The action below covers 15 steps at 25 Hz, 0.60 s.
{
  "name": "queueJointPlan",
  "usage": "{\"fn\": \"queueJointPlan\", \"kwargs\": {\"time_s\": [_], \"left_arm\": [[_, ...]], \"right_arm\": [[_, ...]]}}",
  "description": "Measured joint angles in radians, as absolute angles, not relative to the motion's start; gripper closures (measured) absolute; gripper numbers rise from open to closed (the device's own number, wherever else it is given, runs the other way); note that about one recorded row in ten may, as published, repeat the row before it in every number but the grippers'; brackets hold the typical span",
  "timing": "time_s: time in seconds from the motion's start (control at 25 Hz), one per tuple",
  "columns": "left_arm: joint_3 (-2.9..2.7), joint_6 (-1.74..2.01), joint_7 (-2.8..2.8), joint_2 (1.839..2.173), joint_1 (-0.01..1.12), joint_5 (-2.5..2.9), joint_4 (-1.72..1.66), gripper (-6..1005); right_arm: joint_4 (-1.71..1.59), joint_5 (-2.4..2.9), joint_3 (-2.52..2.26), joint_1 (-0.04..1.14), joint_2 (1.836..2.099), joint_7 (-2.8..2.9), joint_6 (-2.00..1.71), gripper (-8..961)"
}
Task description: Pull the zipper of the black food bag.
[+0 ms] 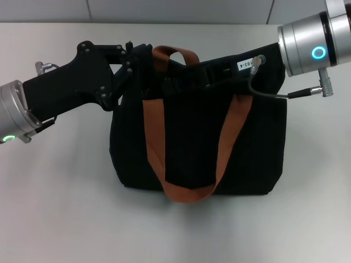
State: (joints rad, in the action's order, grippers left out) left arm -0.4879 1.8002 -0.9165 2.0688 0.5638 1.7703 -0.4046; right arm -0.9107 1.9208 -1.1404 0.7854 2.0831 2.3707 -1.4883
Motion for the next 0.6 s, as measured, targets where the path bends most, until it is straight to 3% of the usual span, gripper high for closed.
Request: {"fn": "queueJointPlan", "kwargs": {"time_s": [0.52,0.6], "left_arm": [[-0.488,1.802,-0.917,2.069,0.564,1.769,-0.405,933],[-0.488,1.802,-0.917,2.069,0.564,1.769,-0.405,932]], "right_arm": [[-0.904,1.916,-1.161,0.794,2.084,2.371,-1.455,744],[-0.905,1.917,-1.166,0.794,2.084,2.372,-1.454,805]]}}
